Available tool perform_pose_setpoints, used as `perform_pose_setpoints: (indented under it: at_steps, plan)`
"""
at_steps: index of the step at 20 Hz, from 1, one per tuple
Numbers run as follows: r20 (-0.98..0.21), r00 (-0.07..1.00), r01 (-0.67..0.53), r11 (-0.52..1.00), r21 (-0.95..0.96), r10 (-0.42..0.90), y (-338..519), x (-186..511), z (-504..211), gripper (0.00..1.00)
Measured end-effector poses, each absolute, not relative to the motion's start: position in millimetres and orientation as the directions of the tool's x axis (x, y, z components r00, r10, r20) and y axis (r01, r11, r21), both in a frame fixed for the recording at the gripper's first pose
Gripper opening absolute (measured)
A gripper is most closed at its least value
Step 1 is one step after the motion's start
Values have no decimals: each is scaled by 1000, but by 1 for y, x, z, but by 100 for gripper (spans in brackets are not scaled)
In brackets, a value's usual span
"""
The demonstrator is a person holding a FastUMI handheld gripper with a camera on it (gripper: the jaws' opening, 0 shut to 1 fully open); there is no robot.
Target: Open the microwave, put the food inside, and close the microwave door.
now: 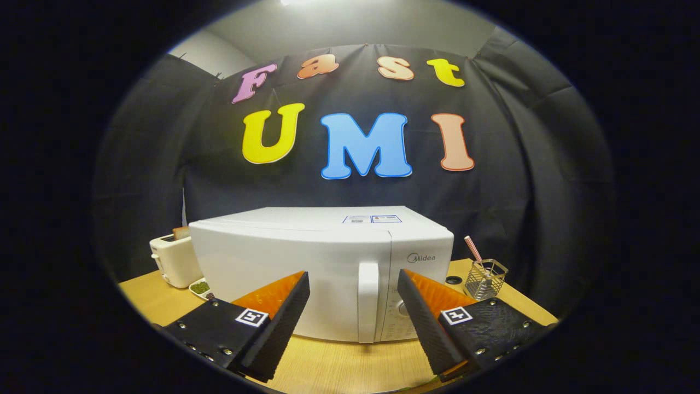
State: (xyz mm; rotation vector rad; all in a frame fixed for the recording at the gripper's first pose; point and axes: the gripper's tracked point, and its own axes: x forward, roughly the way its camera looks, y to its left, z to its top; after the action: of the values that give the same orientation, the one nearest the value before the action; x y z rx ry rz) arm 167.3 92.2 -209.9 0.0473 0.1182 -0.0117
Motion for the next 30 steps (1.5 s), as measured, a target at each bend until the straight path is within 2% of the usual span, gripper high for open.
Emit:
perform_pose_setpoints:
  at_steps: [5, 6, 7, 8, 9, 10, 11, 12, 13, 14, 15, 16, 19, 21, 25, 27, 30]
  plan:
    - [-164, 985, 67, 995, 77, -54, 85, 190, -234, 97]
    - [-174, 983, 78, 995, 69, -65, 84, 191, -239, 83]
    - [-178, 982, 82, 994, 70, -68, 84, 192, -241, 81]
    - [-185, 978, 110, 992, 65, -96, 79, 193, -246, 72]
    - [-190, 976, 122, 990, 73, -106, 76, 198, -249, 61]
    - [-190, 977, 118, 988, 102, -98, 79, 196, -249, 42]
    - [-188, 978, 115, 984, 136, -88, 82, 208, -255, 41]
    - [-188, 978, 120, 982, 147, -91, 84, 194, -249, 25]
    - [-188, 976, 131, 982, 133, -105, 82, 194, -251, 24]
    - [-187, 975, 140, 985, 98, -120, 82, 195, -252, 16]
    - [-179, 976, 145, 986, 84, -128, 82, 202, -256, 16]
    - [-183, 974, 148, 986, 81, -131, 82, 194, -251, 10]
    - [-189, 975, 141, 985, 104, -120, 86, 183, -250, 10]
    - [-147, 981, 135, 990, 32, -129, 90, 168, -249, 10]
    - [-152, 984, 109, 991, 83, -96, 99, 144, -248, 10]
    - [-143, 988, 70, 994, 89, -57, 108, 130, -246, 19]
    - [-153, 988, 23, 995, 95, -8, 119, 113, -253, 40]
